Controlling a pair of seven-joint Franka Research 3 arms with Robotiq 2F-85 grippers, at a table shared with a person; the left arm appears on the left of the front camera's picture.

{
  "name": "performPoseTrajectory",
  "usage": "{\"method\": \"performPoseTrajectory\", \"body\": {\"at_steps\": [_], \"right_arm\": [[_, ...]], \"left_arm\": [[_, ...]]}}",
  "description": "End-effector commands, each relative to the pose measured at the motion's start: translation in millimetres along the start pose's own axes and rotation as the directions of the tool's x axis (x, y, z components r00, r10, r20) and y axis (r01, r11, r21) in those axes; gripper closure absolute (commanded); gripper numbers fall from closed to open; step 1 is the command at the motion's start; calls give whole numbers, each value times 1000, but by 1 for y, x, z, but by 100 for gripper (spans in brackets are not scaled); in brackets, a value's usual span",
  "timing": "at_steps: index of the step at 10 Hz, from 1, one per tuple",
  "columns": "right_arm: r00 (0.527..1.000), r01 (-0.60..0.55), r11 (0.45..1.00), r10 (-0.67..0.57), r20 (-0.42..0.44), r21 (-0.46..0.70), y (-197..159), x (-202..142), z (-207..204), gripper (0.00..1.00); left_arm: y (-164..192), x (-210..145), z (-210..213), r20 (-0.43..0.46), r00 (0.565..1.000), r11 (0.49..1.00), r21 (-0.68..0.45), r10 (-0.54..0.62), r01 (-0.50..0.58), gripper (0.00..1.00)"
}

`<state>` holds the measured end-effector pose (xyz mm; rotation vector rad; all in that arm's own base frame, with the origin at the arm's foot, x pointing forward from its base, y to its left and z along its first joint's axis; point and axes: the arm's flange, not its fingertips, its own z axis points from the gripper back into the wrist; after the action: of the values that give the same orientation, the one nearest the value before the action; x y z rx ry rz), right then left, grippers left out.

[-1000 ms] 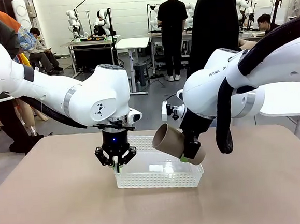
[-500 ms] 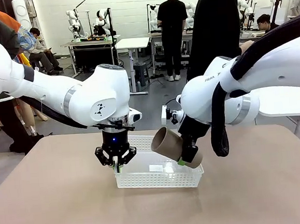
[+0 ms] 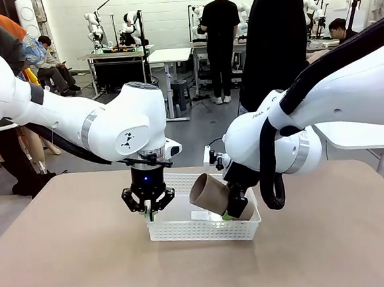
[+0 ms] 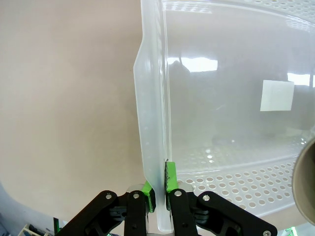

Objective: Clean and organize the cups into the basket.
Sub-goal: Pick up the Organizing basket and move it to the center of the table, then pick up the Reusable plastic cup from the right side of the table and place it inside the Organizing basket.

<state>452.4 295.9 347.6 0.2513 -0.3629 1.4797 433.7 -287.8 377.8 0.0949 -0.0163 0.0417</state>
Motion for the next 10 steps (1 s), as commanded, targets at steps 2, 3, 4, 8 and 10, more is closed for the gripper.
{"method": "performPoseTrajectory", "body": {"at_steps": [2, 3, 4, 8, 10], "right_arm": [[1000, 17, 1000, -17, -4, 19, -5, -14, -13, 19], [1000, 23, 999, -23, -3, 28, -4, -13, -11, 2], [1000, 18, 1000, -18, 0, 22, -3, -12, -9, 0], [1000, 13, 1000, -13, 11, 16, -4, -12, -6, 0], [1000, 11, 1000, -11, 16, 16, -3, -11, -6, 0]], "left_arm": [[0, 0, 1, 1, 1000, 1000, -3, 3, -3, 100], [0, 0, 1, 1, 1000, 1000, -3, 3, -3, 100], [0, 0, 1, 1, 1000, 1000, -3, 3, -3, 100], [0, 0, 1, 1, 1000, 1000, -3, 3, -3, 100], [0, 0, 1, 1, 1000, 1000, -3, 3, -3, 100]]}}
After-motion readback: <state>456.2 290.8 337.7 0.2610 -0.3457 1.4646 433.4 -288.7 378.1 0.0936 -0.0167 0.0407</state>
